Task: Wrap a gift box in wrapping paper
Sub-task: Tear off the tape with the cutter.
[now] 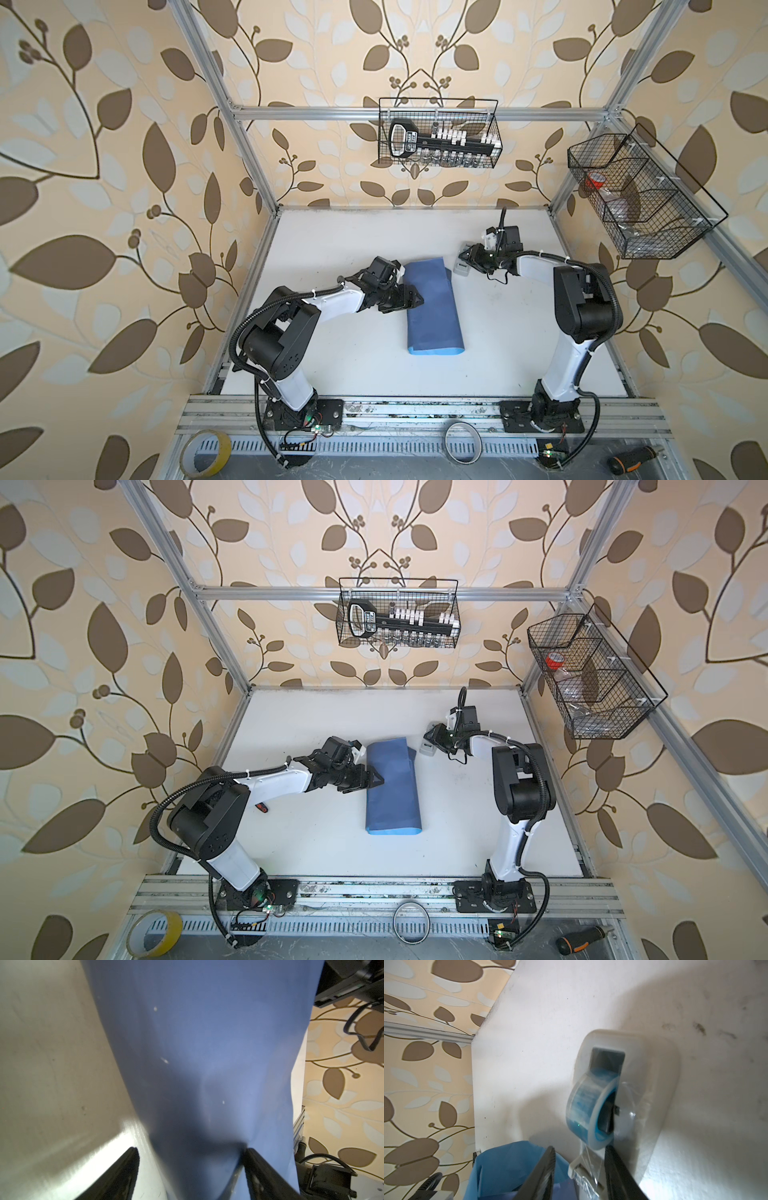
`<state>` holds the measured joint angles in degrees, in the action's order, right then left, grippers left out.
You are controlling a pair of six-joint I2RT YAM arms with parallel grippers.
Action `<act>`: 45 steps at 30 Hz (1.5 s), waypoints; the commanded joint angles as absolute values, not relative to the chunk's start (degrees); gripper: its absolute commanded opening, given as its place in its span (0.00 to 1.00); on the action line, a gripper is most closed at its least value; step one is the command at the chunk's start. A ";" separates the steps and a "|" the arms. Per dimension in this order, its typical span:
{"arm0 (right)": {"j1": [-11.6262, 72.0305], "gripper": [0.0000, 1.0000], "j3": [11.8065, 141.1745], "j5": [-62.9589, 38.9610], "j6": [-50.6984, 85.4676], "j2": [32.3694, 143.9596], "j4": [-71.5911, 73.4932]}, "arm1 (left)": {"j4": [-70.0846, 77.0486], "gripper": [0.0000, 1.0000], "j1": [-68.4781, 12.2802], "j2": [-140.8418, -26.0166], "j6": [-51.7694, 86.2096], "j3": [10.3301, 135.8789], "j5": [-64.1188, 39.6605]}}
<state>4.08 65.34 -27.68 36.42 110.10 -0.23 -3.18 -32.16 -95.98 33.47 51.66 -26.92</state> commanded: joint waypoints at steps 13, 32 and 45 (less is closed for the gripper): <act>2.90 0.40 60.75 -28.77 41.77 109.54 2.90 | -10.81 0.80 -31.97 -96.64 31.20 50.19 -22.50; 2.60 0.32 58.14 -34.06 48.08 113.20 11.34 | -10.73 0.80 -31.99 -96.33 31.21 50.19 -22.15; 2.55 0.22 56.21 -36.63 51.23 113.03 16.10 | -10.77 0.80 -31.94 -96.28 31.24 50.14 -21.80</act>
<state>2.17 57.67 -33.71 49.52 111.20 16.32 -3.18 -32.16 -95.90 33.36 51.66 -26.59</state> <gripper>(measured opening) 0.224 0.802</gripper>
